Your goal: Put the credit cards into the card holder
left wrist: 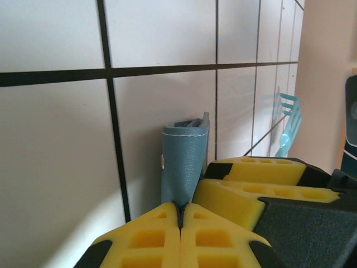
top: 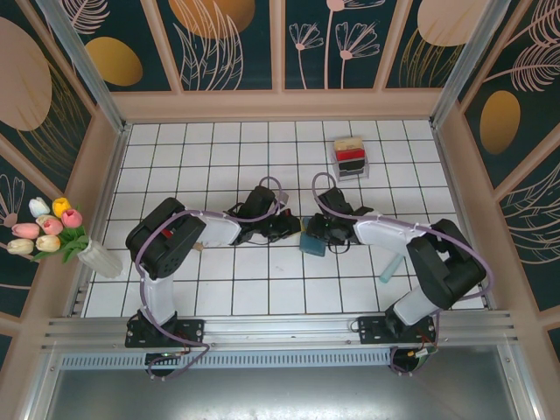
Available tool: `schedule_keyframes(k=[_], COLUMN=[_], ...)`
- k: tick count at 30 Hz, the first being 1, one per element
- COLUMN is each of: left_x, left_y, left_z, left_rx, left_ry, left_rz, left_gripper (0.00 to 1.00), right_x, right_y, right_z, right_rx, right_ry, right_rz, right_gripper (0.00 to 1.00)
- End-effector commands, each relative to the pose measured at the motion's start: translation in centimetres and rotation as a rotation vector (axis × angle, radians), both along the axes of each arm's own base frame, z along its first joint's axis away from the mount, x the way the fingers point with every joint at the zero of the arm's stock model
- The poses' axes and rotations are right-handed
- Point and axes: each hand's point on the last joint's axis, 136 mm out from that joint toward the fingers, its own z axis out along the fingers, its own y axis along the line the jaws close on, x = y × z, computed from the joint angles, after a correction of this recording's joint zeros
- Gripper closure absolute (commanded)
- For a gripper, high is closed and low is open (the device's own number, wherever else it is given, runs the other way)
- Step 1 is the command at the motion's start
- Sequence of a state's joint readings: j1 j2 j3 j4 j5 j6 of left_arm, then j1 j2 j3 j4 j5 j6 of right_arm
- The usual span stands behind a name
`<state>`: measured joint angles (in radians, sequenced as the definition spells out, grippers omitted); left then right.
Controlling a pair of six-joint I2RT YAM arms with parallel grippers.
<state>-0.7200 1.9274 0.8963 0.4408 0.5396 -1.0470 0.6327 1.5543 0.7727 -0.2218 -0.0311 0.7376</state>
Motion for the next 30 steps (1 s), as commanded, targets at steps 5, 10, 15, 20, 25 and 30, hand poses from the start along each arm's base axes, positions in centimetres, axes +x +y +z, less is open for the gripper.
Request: schedule_keyframes(k=[5, 10, 15, 20, 25, 30], left_x=[1.1, 1.4, 1.8, 1.8, 1.4, 0.5], left_y=[-0.4, 0.5, 1.9, 3.2, 1.8, 0.3], left_z=[3.1, 2.5, 2.0, 1.3, 2.3, 3.4], left_rx=[-0.051, 0.001, 0.041, 0.067, -0.015, -0.071], left_ry=[-0.078, -0.086, -0.089, -0.081, -0.096, -0.087], left_rz=[0.033, 0.072, 0.121, 0.162, 0.091, 0.009], left_gripper=[1.0, 1.0, 1.0, 1.0, 1.0, 0.78], right_x=[-3.9, -4.2, -4.2, -4.2, -3.7, -3.2], right_y=[-3.4, -5.0, -5.5, -6.5, -5.0, -0.9], right_z=[-3.5, -3.6, -3.0, -2.4, -1.7, -0.7], right_rx=[-0.239, -0.303, -0.286, -0.249, -0.116, 0.135], right_ry=[0.137, 0.138, 0.119, 0.105, 0.083, 0.067], right_rz=[0.013, -0.011, -0.035, -0.086, -0.055, 0.02], right_gripper=[0.79, 0.87, 0.98, 1.0, 1.0, 0.97])
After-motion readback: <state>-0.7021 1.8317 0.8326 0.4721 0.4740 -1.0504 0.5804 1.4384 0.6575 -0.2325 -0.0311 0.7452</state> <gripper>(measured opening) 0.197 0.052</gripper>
